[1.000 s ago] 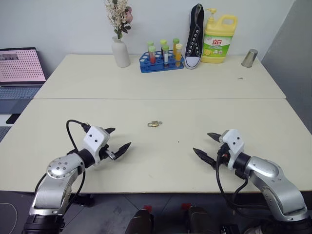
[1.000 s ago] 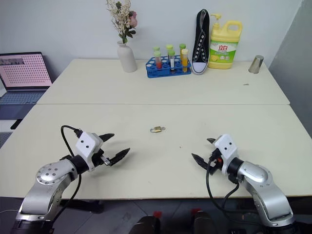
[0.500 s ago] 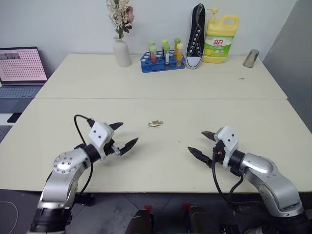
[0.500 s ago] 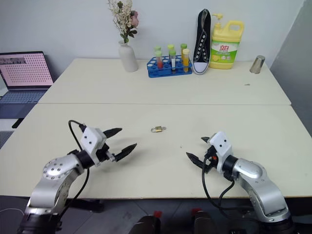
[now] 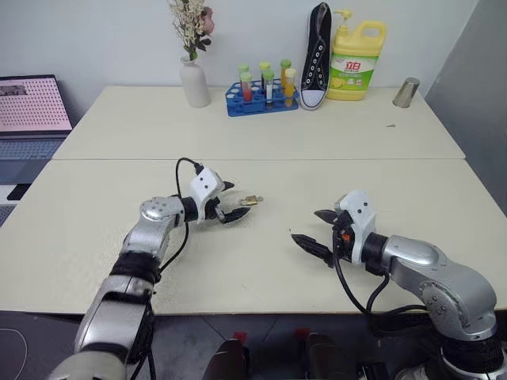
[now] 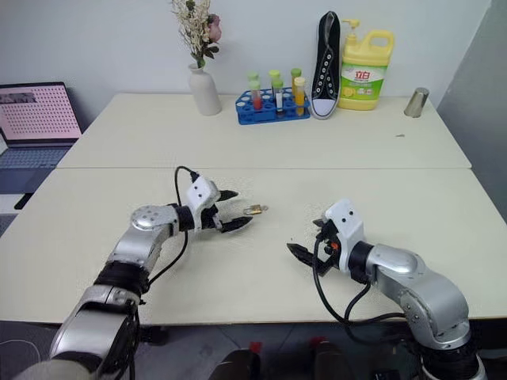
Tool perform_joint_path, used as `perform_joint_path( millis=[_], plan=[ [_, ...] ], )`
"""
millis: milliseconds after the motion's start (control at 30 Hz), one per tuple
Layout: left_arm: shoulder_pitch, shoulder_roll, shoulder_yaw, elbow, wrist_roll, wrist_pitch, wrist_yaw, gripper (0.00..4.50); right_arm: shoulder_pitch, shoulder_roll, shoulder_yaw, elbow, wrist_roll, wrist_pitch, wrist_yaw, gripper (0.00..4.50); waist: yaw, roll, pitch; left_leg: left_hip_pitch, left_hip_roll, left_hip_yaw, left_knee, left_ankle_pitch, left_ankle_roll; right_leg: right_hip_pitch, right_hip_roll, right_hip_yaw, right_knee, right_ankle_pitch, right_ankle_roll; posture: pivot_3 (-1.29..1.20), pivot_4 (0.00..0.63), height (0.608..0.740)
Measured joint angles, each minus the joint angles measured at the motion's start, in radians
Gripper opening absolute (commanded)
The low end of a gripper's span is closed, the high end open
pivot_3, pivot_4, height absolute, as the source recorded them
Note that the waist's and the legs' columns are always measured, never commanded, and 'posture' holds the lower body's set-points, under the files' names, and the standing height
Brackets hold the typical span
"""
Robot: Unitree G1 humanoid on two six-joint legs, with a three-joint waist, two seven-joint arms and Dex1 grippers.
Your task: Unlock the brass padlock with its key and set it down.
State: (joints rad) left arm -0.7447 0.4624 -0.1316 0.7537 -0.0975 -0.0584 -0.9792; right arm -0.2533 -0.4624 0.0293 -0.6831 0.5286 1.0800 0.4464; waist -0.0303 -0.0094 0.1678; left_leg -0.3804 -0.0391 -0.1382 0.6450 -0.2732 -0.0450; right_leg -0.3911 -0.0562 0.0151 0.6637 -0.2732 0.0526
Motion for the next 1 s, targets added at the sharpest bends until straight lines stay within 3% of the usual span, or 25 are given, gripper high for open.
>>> perform_joint_path(
  millis=[200,433,533,833,1000],
  plan=[
    [-0.191,-0.061,-0.037,0.355,0.105,-0.143,-0.015,4.50,-0.011,0.013,-0.015,-0.069,0.043,0.085,-0.057,4.48,-0.004,-0.001,0.000,-0.001,-0.001,0.000,0.000,0.000,0.000,-0.001,-0.001,0.001,0.000,0.000,0.000,0.00,0.150,0.740],
    [-0.255,-0.079,-0.038,0.458,0.160,-0.190,-0.042,4.50,0.000,0.011,-0.034,-0.105,0.074,0.135,-0.086,4.48,-0.003,-0.002,0.000,-0.001,-0.001,0.000,0.000,0.000,0.000,-0.001,-0.001,0.000,0.001,0.000,0.000,0.00,0.150,0.740],
    [-0.263,-0.078,-0.039,0.469,0.174,-0.191,-0.069,3.95,0.000,0.004,-0.046,-0.110,0.085,0.144,-0.094,4.50,-0.003,-0.002,0.000,-0.001,-0.001,0.000,0.000,0.000,0.000,-0.001,-0.001,0.000,0.001,0.000,0.000,0.00,0.150,0.740],
    [-0.271,-0.076,-0.061,0.470,0.214,-0.174,-0.130,1.09,-0.010,-0.001,-0.066,-0.109,0.119,0.151,-0.100,4.50,-0.011,-0.002,-0.002,0.005,0.000,0.000,0.000,0.000,0.001,0.003,0.000,0.001,0.002,0.000,0.001,0.00,0.150,0.740],
    [-0.268,-0.069,-0.064,0.461,0.227,-0.180,-0.130,0.96,-0.021,-0.006,-0.067,-0.104,0.122,0.149,-0.101,4.50,-0.017,-0.003,-0.002,0.007,0.000,0.000,0.000,0.000,0.001,0.004,0.000,0.001,0.005,0.000,0.001,0.00,0.150,0.740]
  ],
)
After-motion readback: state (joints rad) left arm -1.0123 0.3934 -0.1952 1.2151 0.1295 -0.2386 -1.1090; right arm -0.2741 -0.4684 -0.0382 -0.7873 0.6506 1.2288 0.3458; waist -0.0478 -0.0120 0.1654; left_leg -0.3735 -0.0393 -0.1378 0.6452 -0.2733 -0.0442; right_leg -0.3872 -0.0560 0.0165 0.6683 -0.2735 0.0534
